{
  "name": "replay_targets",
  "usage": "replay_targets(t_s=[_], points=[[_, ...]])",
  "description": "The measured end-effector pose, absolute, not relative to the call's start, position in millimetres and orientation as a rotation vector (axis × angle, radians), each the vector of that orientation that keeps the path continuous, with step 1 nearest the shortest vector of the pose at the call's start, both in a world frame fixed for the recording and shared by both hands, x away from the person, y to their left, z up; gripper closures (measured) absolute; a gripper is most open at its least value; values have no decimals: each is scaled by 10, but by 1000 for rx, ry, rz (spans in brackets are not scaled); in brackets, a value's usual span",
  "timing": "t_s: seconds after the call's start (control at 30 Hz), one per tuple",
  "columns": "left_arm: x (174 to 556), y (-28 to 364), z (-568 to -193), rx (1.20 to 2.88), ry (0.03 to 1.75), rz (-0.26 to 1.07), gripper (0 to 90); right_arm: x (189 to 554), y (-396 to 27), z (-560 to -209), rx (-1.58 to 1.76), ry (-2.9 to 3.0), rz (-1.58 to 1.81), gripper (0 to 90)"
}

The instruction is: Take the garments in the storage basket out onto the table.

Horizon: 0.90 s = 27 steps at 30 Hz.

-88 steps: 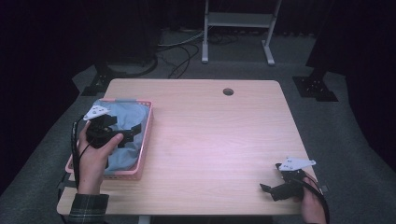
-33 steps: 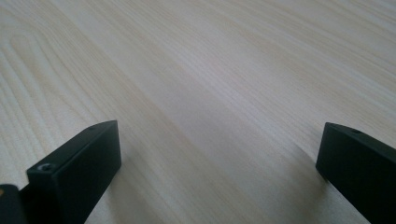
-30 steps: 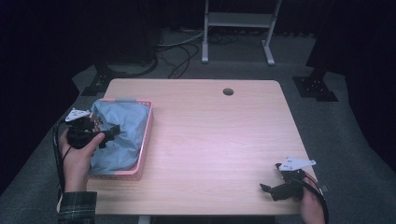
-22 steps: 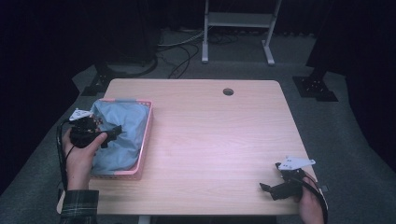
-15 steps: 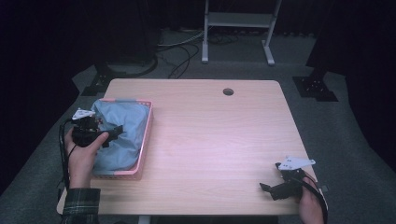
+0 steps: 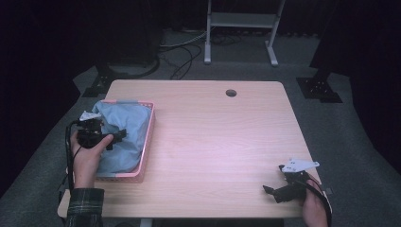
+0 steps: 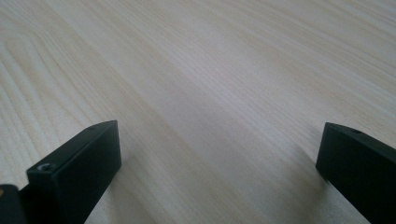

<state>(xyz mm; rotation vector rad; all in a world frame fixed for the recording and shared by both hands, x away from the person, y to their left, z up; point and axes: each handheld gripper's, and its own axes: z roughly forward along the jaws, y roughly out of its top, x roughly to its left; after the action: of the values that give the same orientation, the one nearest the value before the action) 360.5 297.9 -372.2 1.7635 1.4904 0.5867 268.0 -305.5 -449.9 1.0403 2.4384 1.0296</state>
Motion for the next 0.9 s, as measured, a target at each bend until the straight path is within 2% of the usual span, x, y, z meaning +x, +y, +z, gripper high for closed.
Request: replay_targets(t_s=[0.9], points=[[3804,2952,-3899,1817,1563,518,0,2680,-3055,-4499,1040,2438,1030,0]])
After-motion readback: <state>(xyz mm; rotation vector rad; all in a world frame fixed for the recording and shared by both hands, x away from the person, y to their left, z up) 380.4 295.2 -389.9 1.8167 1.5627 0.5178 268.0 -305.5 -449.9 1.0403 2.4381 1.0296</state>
